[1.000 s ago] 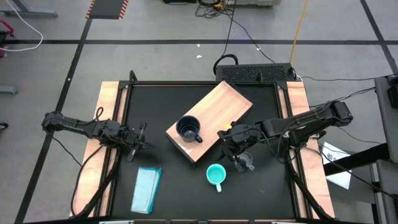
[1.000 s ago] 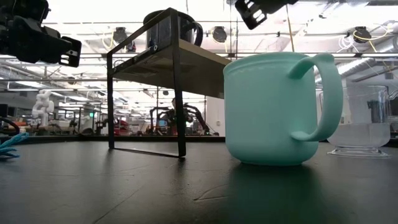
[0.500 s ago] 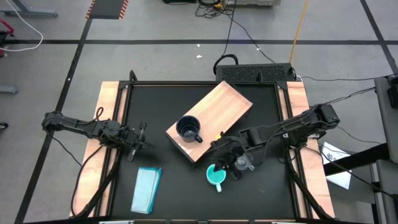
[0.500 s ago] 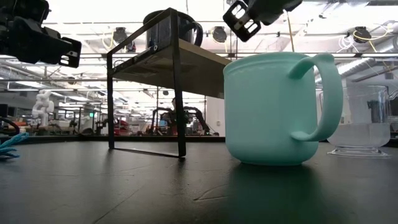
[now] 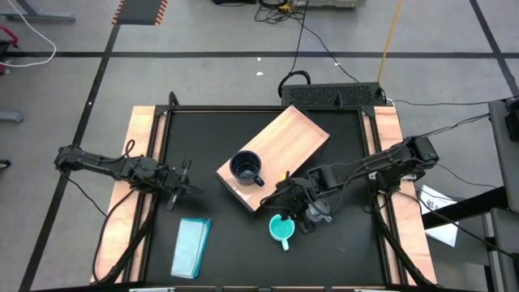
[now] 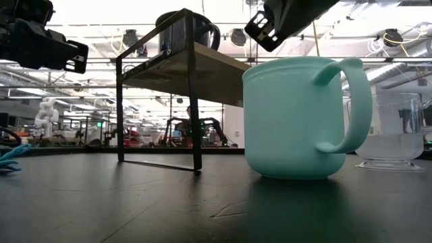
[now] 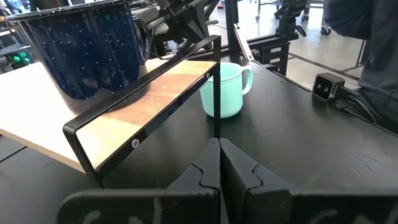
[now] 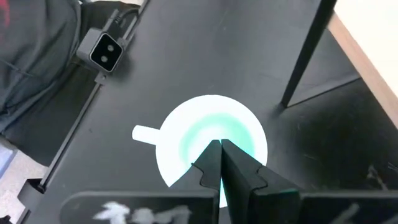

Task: Stack small to large cups/mugs on shelf
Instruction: Put the blue cup on the shelf

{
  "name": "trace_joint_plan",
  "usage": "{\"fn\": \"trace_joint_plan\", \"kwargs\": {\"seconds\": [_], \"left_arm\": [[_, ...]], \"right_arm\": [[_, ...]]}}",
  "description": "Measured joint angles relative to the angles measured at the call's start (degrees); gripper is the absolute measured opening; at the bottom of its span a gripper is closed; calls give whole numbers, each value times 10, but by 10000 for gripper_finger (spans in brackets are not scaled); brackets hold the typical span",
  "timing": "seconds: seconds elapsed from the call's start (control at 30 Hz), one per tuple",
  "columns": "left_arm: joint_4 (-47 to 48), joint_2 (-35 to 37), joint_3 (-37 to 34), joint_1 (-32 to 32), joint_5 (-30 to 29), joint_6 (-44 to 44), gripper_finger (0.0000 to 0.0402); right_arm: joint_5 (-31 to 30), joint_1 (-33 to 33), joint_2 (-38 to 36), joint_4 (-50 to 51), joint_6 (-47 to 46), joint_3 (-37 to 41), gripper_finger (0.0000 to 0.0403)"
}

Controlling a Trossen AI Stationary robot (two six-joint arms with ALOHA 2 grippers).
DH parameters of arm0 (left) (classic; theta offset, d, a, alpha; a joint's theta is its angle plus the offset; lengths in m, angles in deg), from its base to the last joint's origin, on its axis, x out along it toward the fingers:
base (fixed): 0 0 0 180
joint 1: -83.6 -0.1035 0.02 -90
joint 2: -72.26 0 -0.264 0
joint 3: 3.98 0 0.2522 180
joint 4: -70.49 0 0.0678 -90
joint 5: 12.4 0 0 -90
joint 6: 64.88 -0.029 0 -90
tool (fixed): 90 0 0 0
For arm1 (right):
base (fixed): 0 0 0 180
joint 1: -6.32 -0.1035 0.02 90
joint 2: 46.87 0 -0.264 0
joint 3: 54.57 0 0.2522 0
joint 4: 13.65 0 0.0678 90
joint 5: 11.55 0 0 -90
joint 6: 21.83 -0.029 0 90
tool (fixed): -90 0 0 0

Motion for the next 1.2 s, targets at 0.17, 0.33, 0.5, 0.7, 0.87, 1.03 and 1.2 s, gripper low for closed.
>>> {"fn": "trace_joint_plan", "kwargs": {"seconds": [0.17, 0.33, 0.5, 0.7, 0.87, 1.03, 1.2], "left_arm": [[0, 0, 0, 0, 0, 0, 1], [0, 0, 0, 0, 0, 0, 1], [0, 0, 0, 0, 0, 0, 2], [14, 0, 0, 0, 0, 15, 7], [28, 0, 0, 0, 0, 24, 19], [31, 0, 0, 0, 0, 25, 12], [31, 0, 0, 0, 0, 26, 2]], "right_arm": [[0, 0, 0, -1, 4, 0, 0], [0, 0, 0, -1, -1, 0, 0], [0, -1, 0, -1, -2, 0, 0], [0, -2, 0, -5, -1, 0, 0], [0, -2, 0, -8, 0, 0, 0], [0, -2, 0, -13, 0, 0, 0], [0, -2, 0, -13, 0, 0, 0]]}}
